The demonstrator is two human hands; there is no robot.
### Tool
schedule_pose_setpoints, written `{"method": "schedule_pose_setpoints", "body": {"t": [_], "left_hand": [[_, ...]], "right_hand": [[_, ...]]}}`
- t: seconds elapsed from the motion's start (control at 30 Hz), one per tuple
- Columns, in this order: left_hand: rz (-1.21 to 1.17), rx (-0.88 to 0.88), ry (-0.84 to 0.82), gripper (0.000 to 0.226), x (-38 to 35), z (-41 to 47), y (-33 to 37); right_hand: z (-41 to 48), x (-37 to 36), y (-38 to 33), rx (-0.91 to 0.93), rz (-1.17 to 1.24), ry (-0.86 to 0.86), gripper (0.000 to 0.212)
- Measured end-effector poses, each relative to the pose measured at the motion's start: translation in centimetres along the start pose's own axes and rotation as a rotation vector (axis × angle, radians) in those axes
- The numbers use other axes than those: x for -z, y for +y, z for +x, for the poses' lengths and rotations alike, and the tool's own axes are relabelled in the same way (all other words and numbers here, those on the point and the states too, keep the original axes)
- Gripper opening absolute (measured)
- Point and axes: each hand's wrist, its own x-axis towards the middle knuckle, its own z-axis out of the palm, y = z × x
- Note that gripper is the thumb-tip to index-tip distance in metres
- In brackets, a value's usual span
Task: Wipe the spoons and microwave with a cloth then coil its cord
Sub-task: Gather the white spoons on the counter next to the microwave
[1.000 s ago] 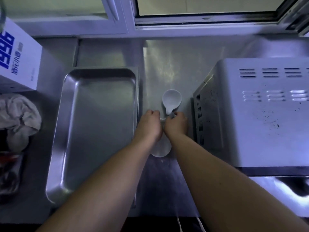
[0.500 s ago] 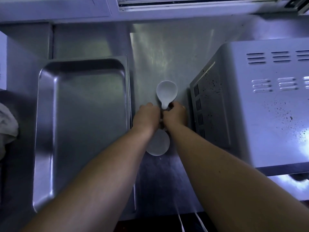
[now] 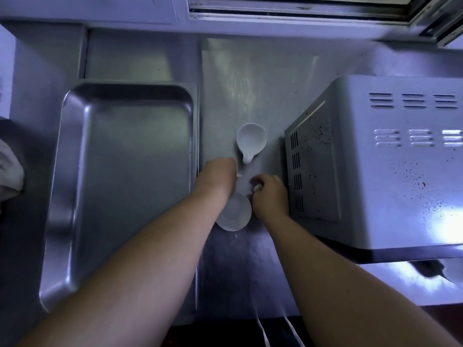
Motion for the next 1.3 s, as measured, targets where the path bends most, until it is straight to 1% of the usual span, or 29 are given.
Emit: {"method": "schedule_pose_setpoints", "body": {"t": [0.1, 0.17, 0.3, 0.43, 0.63, 0.7, 0.8, 0.93, 1.0, 1.07, 1.13, 1.2, 1.23, 1.3], "left_hand": [[-0.025, 0.006, 0.021, 0.026, 0.0, -0.6, 0.4], [-0.040, 0.010, 0.032, 0.025, 0.1, -1.0, 0.5], [-0.061, 0.012, 0.053, 0.020, -0.1, -2.0, 0.5], [-0.094, 0.020, 0.080, 0.020, -0.3, -2.7, 0.5], [-0.115, 0.072, 0.142, 0.024, -0.3, -4.4, 0.3], [-0.126, 0.088, 0.149, 0.024, -0.3, -5.2, 0.4], [-0.156, 0.121, 0.164, 0.019, -0.4, -6.4, 0.7], [-0.171, 0.195, 0.182, 0.012, -0.7, -8.7, 1.8], [-0.193, 0.221, 0.209, 0.011, -1.3, -10.3, 2.7], [-0.260, 0.253, 0.241, 0.010, -2.1, -12.1, 3.6], [-0.346, 0.281, 0.263, 0.003, -3.3, -14.0, 4.4], [-0.399, 0.319, 0.253, 0.017, -4.9, -16.4, 5.3], [-0.433, 0.342, 0.250, 0.018, -5.6, -17.8, 5.9], [-0.496, 0.386, 0.246, 0.013, -6.9, -20.6, 7.2]], "right_hand": [[-0.7, -0.6, 0.4, 0.132, -0.088, -0.127, 0.040], [-0.8, -0.6, 0.5, 0.170, -0.128, -0.181, 0.037], [-0.8, -0.1, 0.7, 0.224, -0.172, -0.190, 0.027], [-1.0, 0.0, 1.0, 0.292, -0.327, -0.188, 0.017], [-2.6, 0.4, 1.7, 0.270, -0.477, -0.200, 0.018], [-3.6, 0.7, 1.9, 0.241, -0.469, -0.188, 0.015], [-4.8, 1.4, 2.4, 0.208, -0.395, -0.191, 0.012], [-6.2, 2.9, 2.9, 0.160, -0.362, -0.290, 0.011], [-6.7, 3.5, 3.2, 0.157, -0.398, -0.346, 0.019], [-7.3, 4.0, 3.8, 0.184, -0.435, -0.412, 0.029], [-8.2, 4.7, 4.7, 0.237, -0.456, -0.446, 0.035], [-9.6, 5.3, 5.9, 0.317, -0.463, -0.413, 0.035], [-10.3, 5.6, 6.4, 0.346, -0.446, -0.400, 0.034], [-11.8, 6.0, 7.5, 0.383, -0.401, -0.407, 0.031]]}}
